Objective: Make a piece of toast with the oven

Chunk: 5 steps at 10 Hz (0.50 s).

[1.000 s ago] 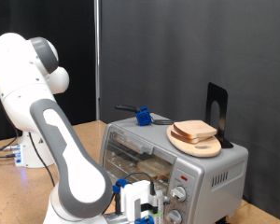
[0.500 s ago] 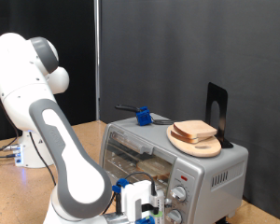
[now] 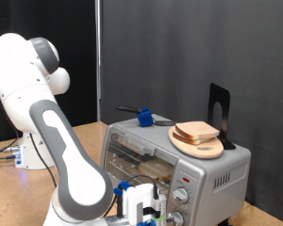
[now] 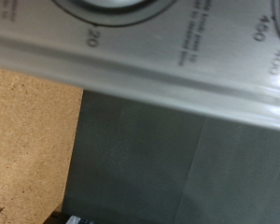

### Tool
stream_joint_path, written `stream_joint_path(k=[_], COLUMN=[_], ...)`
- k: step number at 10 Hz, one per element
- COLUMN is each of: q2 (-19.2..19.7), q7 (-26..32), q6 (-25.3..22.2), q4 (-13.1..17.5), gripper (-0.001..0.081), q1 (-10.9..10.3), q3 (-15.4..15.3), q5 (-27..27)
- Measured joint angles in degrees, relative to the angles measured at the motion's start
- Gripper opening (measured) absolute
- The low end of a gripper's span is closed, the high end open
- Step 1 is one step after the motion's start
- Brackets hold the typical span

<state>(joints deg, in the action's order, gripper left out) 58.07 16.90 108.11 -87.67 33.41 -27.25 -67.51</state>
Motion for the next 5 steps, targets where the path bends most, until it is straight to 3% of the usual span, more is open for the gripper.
stream_joint_path(k=[2, 5], q2=[-0.22, -0.35], q7=[-0.68, -1.1], q6=[0.26, 0.26], q4=[-0.14, -0.39], gripper=[0.0023, 0.0007], q1=[0.01, 0.09], q3=[0.01, 0.01], q5=[0.01, 0.04])
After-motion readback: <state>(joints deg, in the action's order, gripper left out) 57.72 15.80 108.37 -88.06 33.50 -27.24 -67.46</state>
